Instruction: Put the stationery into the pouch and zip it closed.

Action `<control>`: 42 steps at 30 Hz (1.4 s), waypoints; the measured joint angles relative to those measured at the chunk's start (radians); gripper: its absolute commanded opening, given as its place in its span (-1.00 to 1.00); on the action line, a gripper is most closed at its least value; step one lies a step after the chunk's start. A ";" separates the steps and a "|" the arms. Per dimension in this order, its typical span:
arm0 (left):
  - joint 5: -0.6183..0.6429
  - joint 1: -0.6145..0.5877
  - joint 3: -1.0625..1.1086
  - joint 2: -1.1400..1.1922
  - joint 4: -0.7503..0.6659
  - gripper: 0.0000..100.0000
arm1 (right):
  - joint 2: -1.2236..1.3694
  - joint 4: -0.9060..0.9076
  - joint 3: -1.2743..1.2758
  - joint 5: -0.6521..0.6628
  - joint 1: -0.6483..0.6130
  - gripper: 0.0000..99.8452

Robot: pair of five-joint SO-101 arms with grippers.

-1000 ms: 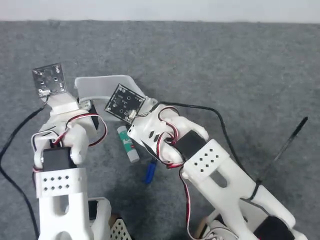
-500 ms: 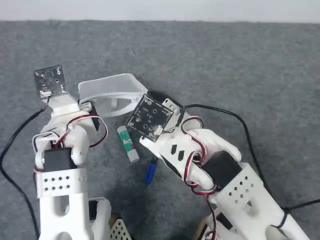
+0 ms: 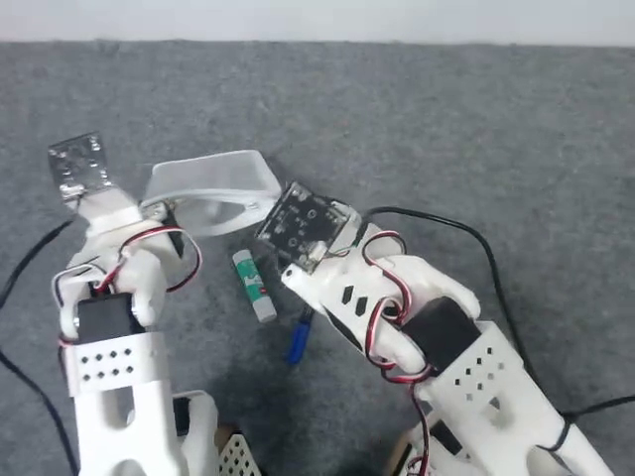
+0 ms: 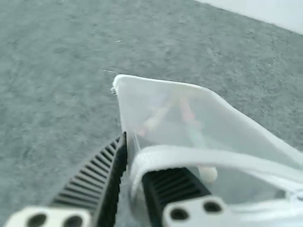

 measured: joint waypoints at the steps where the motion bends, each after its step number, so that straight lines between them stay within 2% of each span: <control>1: 0.008 -0.011 0.000 0.000 0.000 -0.98 | 0.000 0.009 0.000 -0.015 0.003 -0.78; 13: 0.052 -0.107 0.000 0.000 -0.003 -0.98 | 0.032 0.115 0.000 -0.181 0.071 -0.78; 22: 0.052 -0.107 0.000 0.000 -0.003 -0.98 | 0.379 0.115 -0.026 -0.381 0.071 -0.78; 27: 0.052 -0.107 0.000 0.000 -0.003 -0.98 | 0.542 0.115 -0.097 -0.499 0.110 -0.78; 36: 0.052 -0.107 0.000 0.000 -0.003 -0.98 | 0.845 0.115 -0.247 -0.600 0.129 -0.78; 42: 0.052 -0.107 0.000 0.000 -0.003 -0.98 | 0.997 0.115 -0.338 -0.623 0.141 -0.79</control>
